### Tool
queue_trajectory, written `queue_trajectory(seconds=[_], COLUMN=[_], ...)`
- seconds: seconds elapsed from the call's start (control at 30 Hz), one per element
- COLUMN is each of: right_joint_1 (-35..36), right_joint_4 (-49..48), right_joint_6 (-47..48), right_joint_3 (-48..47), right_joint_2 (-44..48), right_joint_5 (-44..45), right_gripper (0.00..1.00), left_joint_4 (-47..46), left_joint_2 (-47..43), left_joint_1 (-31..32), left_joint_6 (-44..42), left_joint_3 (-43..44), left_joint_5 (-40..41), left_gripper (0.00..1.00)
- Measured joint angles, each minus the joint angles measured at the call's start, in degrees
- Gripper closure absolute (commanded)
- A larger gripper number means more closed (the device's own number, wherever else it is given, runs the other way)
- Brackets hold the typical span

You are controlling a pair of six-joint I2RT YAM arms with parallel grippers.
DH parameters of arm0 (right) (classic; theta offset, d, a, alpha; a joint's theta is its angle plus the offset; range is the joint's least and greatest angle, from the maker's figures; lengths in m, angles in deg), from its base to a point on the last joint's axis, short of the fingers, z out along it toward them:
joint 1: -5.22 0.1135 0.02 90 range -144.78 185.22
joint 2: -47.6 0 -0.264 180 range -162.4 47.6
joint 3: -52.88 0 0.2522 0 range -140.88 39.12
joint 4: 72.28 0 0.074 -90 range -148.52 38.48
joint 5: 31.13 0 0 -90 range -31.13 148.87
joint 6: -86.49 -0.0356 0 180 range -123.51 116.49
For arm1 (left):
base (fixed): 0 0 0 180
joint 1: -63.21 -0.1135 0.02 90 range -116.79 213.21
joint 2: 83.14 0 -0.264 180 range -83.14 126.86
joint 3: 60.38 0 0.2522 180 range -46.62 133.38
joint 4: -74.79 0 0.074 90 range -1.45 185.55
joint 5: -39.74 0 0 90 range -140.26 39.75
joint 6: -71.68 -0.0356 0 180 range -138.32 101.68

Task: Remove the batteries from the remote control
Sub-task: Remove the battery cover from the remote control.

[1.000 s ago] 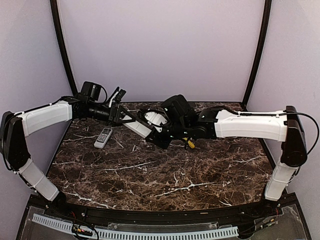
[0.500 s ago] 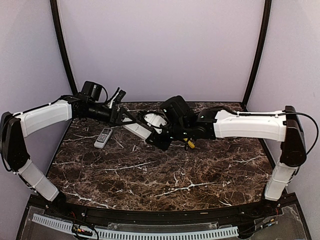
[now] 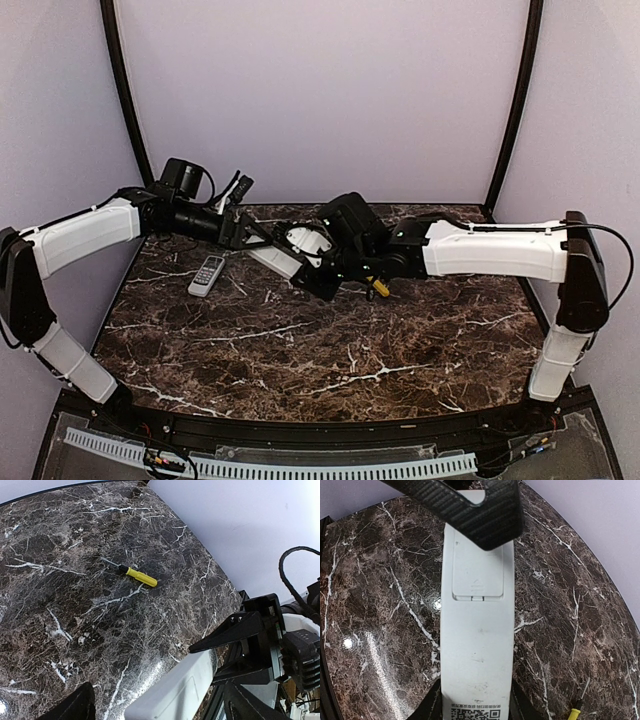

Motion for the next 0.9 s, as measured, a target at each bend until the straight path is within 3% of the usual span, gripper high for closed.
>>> queue_trajectory(seconds=[0.27, 0.9], right_joint_1=[0.0, 0.0], right_joint_4=[0.04, 0.11], right_joint_6=[0.0, 0.0], right_joint_3=[0.0, 0.0], right_joint_2=[-0.2, -0.2], right_joint_5=[0.35, 1.44], right_gripper=[1.0, 1.0], left_joint_4=[0.46, 5.57], left_joint_2=[-0.81, -0.79], left_joint_1=[0.11, 1.86], left_joint_6=[-0.74, -4.26], left_joint_3=[0.13, 2.03], left_joint_5=[-0.24, 5.49], left_gripper=[0.14, 0.46])
